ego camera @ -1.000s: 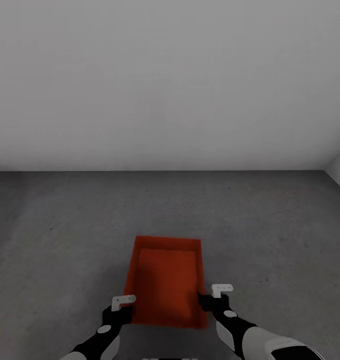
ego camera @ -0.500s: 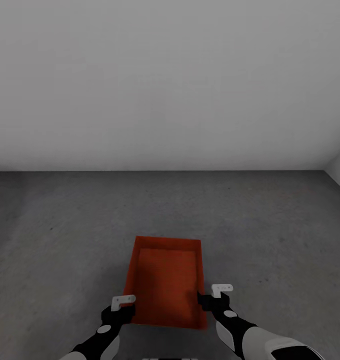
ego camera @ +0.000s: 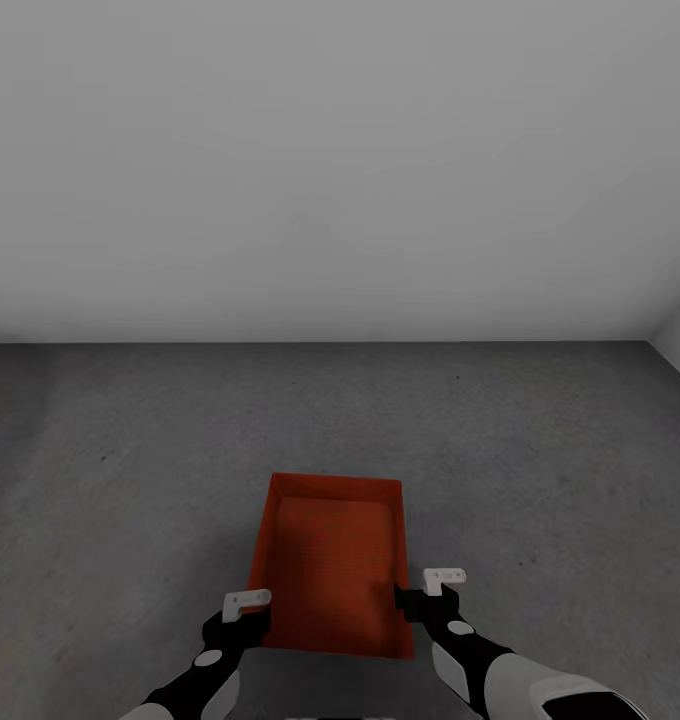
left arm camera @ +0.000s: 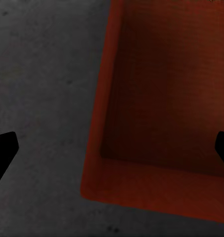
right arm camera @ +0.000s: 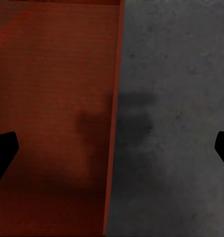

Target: Move the two storage containers from the living room to the garage. In the garage, place one container on the floor and stack the other container on top of it (either order is fine).

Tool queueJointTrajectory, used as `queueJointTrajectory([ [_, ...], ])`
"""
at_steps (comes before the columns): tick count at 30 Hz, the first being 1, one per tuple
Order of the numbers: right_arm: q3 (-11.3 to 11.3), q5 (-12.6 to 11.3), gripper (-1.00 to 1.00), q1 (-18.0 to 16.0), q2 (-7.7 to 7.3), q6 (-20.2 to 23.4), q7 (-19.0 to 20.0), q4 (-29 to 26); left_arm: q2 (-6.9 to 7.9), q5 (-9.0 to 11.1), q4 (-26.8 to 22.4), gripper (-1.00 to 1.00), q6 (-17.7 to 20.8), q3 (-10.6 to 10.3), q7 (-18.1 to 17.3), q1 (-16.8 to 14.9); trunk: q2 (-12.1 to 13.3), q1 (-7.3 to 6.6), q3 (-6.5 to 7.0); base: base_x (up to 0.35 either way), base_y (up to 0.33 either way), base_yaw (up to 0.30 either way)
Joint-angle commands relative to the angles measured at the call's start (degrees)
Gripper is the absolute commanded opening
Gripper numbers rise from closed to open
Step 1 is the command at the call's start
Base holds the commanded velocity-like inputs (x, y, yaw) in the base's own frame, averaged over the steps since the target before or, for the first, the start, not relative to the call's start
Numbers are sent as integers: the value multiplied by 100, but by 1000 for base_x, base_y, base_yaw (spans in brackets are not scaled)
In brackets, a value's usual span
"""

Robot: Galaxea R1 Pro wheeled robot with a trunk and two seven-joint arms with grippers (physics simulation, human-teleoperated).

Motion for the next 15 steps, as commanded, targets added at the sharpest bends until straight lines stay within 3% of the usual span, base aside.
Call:
queueJointTrajectory([
  [1, 49, -44, 100, -3, 2, -18, -19, 6, 1, 50, 5, 100, -21, -50, 28, -2, 40, -23, 15, 0, 0, 0],
  [15, 43, -46, 100, -3, 2, -23, -19, 6, 0, 23, 5, 100, -21, -57, 23, -2, 602, -331, 266, 0, 0, 0],
])
